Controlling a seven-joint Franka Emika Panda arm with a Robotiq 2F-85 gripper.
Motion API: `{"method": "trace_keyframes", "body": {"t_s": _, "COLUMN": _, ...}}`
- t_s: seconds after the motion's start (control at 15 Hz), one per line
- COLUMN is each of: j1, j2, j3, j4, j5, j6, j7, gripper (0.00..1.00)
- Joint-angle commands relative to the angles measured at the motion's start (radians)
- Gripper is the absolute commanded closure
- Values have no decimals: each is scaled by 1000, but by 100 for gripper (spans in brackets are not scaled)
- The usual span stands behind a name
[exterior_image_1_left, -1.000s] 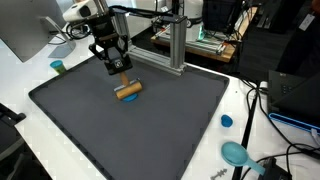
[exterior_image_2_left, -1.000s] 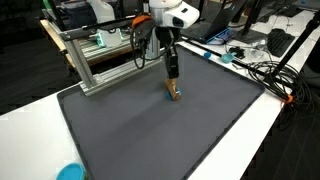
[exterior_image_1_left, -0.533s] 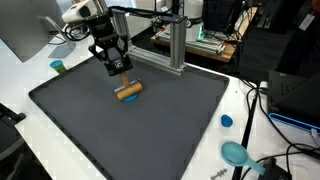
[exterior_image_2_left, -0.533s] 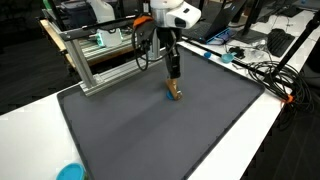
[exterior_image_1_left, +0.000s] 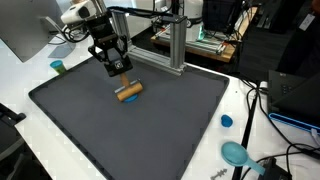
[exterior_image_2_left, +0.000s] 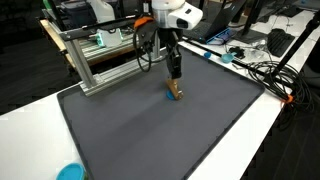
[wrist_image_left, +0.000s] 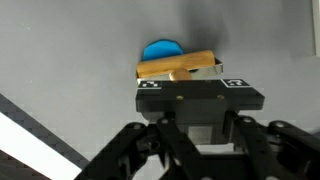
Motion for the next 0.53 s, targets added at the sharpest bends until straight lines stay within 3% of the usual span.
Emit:
{"method": "trace_keyframes", "body": {"t_s": 0.0, "j1": 9, "j2": 77, "j3": 23, "j4": 9, "j5": 52, "j6": -8, "j7": -43, "gripper": 78}}
{"method": "trace_keyframes", "body": {"t_s": 0.47, "j1": 11, "j2": 78, "j3": 34, "j4": 10, "j5": 60, "j6": -9, "j7": -70, "gripper": 78}}
